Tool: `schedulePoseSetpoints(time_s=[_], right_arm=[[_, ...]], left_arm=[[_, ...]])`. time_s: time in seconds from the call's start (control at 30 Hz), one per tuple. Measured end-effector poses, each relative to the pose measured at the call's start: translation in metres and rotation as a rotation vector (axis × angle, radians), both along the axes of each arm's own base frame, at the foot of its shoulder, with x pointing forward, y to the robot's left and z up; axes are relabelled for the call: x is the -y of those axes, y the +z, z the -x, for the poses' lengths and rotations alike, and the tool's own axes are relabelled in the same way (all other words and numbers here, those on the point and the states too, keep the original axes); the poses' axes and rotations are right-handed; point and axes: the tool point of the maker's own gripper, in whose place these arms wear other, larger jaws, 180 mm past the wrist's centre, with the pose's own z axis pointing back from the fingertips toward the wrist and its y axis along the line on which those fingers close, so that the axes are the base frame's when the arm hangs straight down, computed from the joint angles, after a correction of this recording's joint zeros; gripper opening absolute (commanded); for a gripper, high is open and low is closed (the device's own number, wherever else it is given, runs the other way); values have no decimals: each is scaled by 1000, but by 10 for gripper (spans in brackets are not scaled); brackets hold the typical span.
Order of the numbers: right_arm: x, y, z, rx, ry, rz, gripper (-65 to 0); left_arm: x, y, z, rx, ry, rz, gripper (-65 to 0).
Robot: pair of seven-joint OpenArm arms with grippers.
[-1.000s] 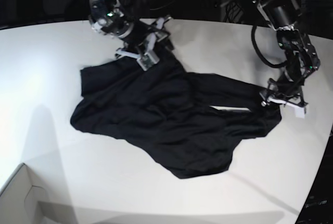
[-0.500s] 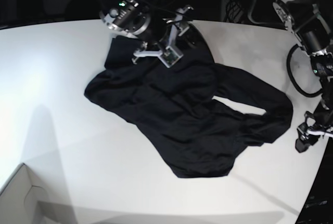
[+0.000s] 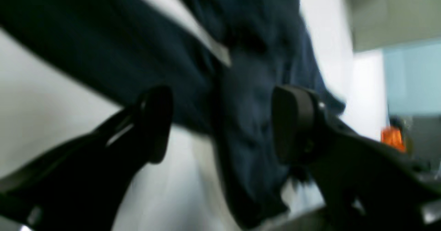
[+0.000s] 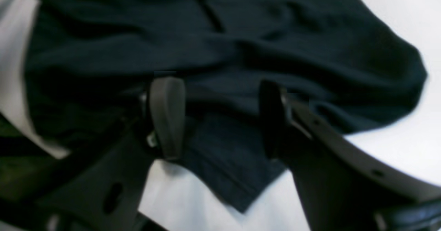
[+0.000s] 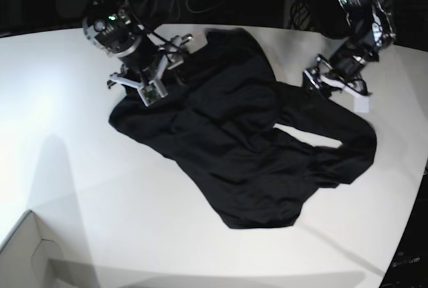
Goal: Layout the t-shirt on the table in an organized manner, then fold the t-shirt properly
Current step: 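Lift the shirt with the left gripper and drag it aside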
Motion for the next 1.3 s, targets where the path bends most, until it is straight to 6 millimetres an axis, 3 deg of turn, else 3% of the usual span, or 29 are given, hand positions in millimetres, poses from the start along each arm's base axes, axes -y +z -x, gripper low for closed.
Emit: schedulePoseSetpoints(time_s=[0.17, 0.57, 0.77, 0.83, 0.93, 1.0, 1.03, 1.17, 1.3], right_arm=[[4, 0, -1, 3, 4, 12, -299], [8, -1, 0, 4, 13, 28, -301], [10, -1, -2, 8, 11, 31, -302], [10, 0, -3, 12, 11, 32, -302], [10, 1, -5, 15, 11, 32, -302], [10, 1, -5, 16, 11, 32, -302], [10, 1, -5, 16, 11, 32, -302], [10, 4, -10, 28, 11, 33, -302], [10, 3, -9, 24, 11, 35, -302]], left_arm=[[36, -10, 3, -12, -109, -38, -216], [55, -33, 13, -64, -148, -64, -219], [79, -37, 19, -61, -239, -40, -223], [83, -38, 23, -67, -247, -30, -279], [84, -45, 34, -101, -257, -37, -455], [84, -50, 41, -128, -265, -40, -613], [84, -52, 44, -136, -269, -44, -650], [78, -53, 44, -142, -265, -48, -635], [36, -46, 38, -140, -165, -57, -650]])
